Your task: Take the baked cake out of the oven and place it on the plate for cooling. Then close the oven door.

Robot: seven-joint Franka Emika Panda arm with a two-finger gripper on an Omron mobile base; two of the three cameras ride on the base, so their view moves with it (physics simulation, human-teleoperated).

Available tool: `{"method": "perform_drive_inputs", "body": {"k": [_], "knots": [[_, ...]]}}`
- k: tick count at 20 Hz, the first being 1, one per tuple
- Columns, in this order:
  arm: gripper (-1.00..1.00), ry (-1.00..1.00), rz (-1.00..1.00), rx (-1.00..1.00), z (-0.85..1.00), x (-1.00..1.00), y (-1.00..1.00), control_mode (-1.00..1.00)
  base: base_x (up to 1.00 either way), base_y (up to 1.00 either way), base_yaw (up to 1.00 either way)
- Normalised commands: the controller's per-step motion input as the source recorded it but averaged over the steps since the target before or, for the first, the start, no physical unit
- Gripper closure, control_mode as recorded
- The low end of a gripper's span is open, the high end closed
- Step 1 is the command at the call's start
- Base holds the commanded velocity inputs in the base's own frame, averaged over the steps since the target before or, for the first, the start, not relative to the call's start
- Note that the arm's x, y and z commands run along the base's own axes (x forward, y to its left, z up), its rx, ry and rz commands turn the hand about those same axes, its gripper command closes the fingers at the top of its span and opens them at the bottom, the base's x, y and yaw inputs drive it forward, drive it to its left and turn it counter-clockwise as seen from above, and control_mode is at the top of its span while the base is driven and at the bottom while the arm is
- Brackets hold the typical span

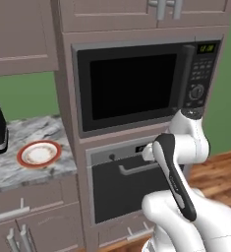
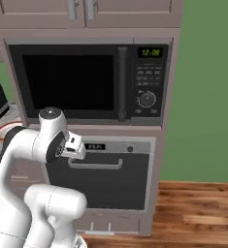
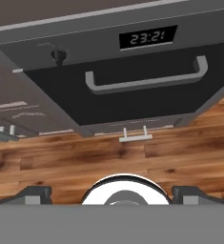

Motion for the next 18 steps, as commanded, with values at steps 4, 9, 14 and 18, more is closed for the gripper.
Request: {"method": "perform_drive_inputs", "body": {"k": [4, 9, 14, 18], "knots": [[-1.00, 0.00, 0.00, 0.00, 0.00, 0.00, 0.00, 1.00, -0.26, 0.41, -0.24], [-1.00, 0.00, 0.00, 0.00, 0.00, 0.00, 0.00, 1.00, -0.21, 0.51, -0.24], [-1.00, 0.00, 0.00, 0.00, 0.00, 0.00, 0.00, 1.00, -0.22, 0.50, -0.23], [-1.00, 0.00, 0.00, 0.00, 0.00, 0.00, 0.00, 1.00, -0.05, 0.43, -0.21]]}}
